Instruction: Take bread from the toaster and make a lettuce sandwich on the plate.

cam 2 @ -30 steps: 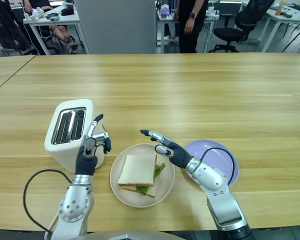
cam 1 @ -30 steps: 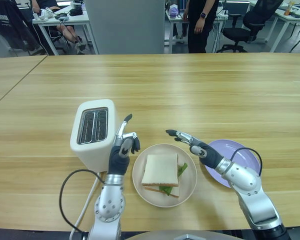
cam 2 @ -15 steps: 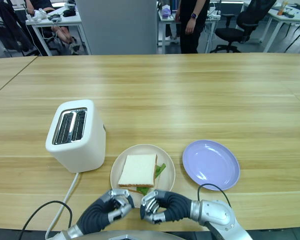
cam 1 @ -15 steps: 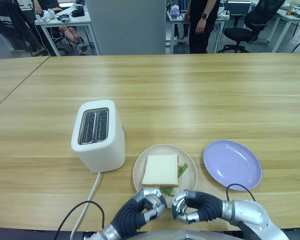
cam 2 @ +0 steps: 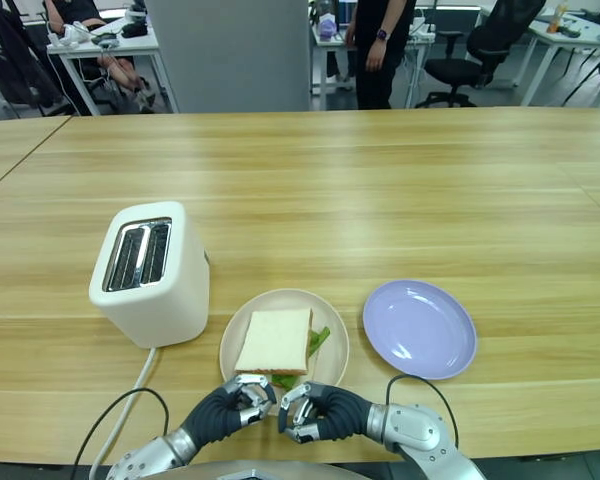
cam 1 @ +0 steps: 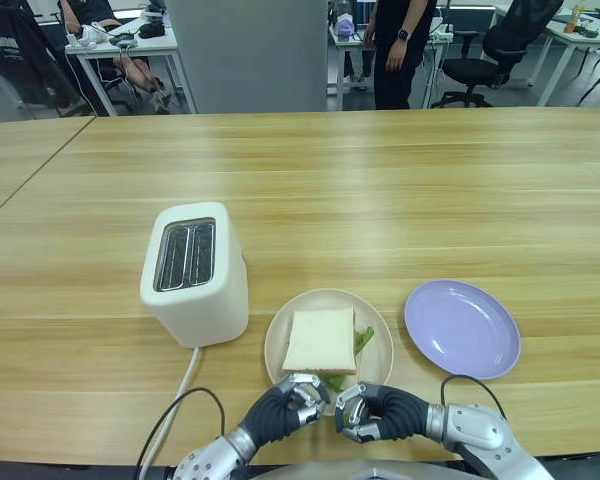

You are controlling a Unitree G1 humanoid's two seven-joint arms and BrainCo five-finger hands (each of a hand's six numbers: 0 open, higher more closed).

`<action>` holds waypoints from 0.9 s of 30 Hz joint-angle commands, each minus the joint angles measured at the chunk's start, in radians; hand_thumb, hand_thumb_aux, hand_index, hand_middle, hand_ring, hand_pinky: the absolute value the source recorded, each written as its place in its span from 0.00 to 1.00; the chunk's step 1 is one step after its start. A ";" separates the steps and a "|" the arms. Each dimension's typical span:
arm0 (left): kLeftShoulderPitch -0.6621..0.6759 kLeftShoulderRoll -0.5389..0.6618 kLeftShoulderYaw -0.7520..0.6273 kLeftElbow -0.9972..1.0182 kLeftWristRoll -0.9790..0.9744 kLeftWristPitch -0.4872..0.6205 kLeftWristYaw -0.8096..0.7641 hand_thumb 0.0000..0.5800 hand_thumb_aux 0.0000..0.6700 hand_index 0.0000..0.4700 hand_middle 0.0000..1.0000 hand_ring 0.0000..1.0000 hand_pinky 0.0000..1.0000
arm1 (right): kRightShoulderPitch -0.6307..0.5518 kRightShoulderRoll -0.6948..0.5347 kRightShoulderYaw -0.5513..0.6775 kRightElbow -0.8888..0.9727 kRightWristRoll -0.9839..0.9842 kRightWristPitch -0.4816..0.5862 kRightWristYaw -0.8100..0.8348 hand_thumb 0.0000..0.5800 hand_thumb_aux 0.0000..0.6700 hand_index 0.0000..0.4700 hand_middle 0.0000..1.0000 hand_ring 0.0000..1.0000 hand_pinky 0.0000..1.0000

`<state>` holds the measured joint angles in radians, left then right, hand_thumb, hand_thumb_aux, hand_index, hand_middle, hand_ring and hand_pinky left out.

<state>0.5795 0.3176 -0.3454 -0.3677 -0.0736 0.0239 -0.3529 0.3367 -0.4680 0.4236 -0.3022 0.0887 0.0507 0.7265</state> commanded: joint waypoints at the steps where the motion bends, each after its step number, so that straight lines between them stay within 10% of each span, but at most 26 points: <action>1: -0.018 -0.017 -0.018 0.048 0.026 0.024 0.012 1.00 1.00 0.98 1.00 1.00 1.00 | -0.017 0.019 0.015 0.050 -0.047 0.027 -0.040 1.00 1.00 0.98 1.00 1.00 1.00; 27: 0.011 -0.002 -0.003 -0.184 -0.045 0.044 -0.034 1.00 1.00 0.98 1.00 1.00 1.00 | -0.116 0.102 -0.005 0.134 -0.084 0.090 -0.129 1.00 1.00 0.98 1.00 1.00 1.00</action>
<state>0.5781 0.3071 -0.3520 -0.5034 -0.0980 0.0426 -0.3814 0.2039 -0.3525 0.4240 -0.1612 0.0127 0.1050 0.6001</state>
